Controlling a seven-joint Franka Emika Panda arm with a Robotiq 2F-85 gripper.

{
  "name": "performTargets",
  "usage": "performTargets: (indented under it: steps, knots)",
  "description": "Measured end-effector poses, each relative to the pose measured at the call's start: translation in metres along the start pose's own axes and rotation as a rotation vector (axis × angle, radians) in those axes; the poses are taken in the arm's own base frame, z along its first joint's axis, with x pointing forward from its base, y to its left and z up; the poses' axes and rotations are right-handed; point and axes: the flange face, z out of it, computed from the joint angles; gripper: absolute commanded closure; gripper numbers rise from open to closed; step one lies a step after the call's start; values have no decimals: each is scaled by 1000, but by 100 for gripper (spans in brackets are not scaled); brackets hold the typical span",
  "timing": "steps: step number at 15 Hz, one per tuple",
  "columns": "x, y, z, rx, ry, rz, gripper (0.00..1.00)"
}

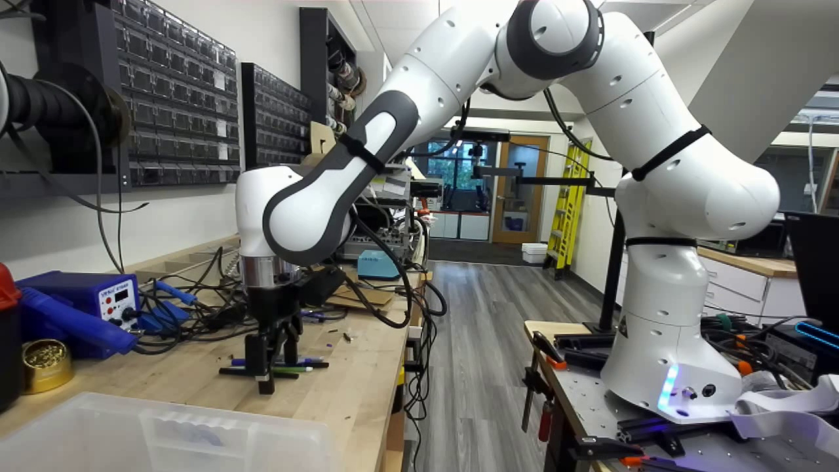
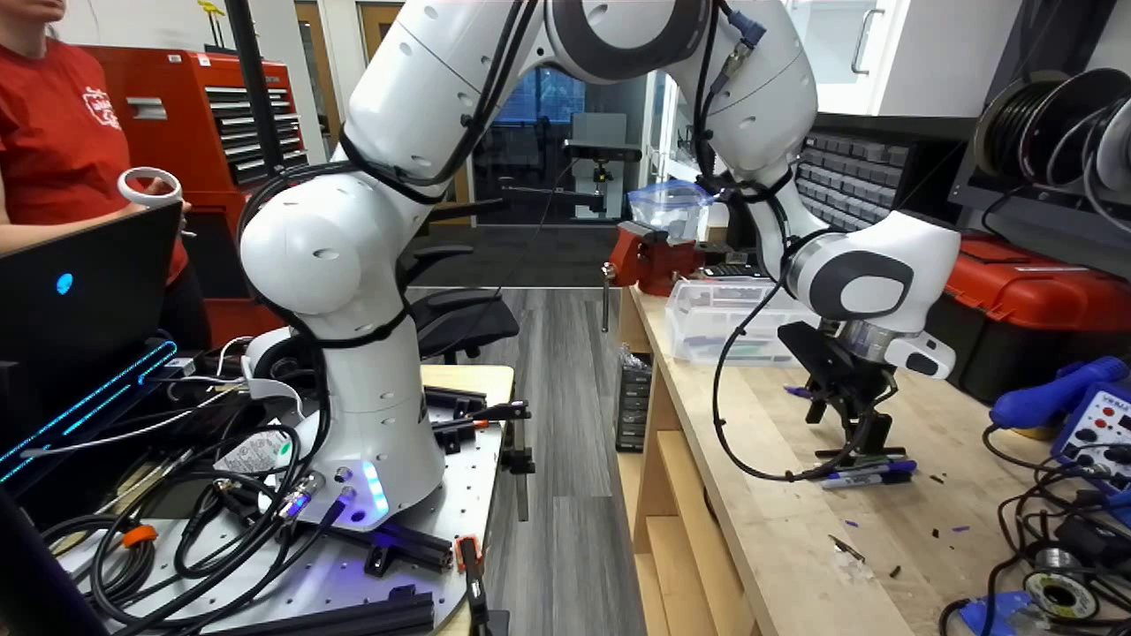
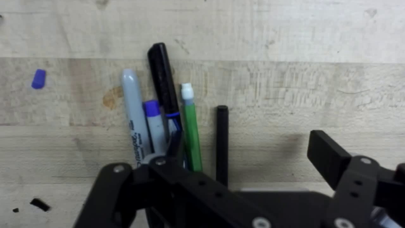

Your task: Pick up the pen and put it in the box

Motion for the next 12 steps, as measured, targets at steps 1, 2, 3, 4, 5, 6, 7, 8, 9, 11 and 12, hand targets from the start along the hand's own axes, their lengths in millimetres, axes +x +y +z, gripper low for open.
performTargets:
  steps: [1,2,3,4,5,6,7,8,9,11,12]
  knots:
    - [0,-1,0,1,0,-2,0]
    - [0,-3,0,3,0,-4,0]
    - [0,-5,0,5,0,-7,0]
    - [0,-7,0,7,1,-10,0]
    - [0,-9,0,9,0,-13,0]
    - [0,-11,1,11,0,-15,0]
    - [0,-12,1,11,0,-17,0]
    - [0,-13,1,12,0,-19,0]
    - [0,-15,1,14,0,-22,0]
    - [0,-18,1,17,0,-27,0]
    - [0,-19,1,18,0,-29,0]
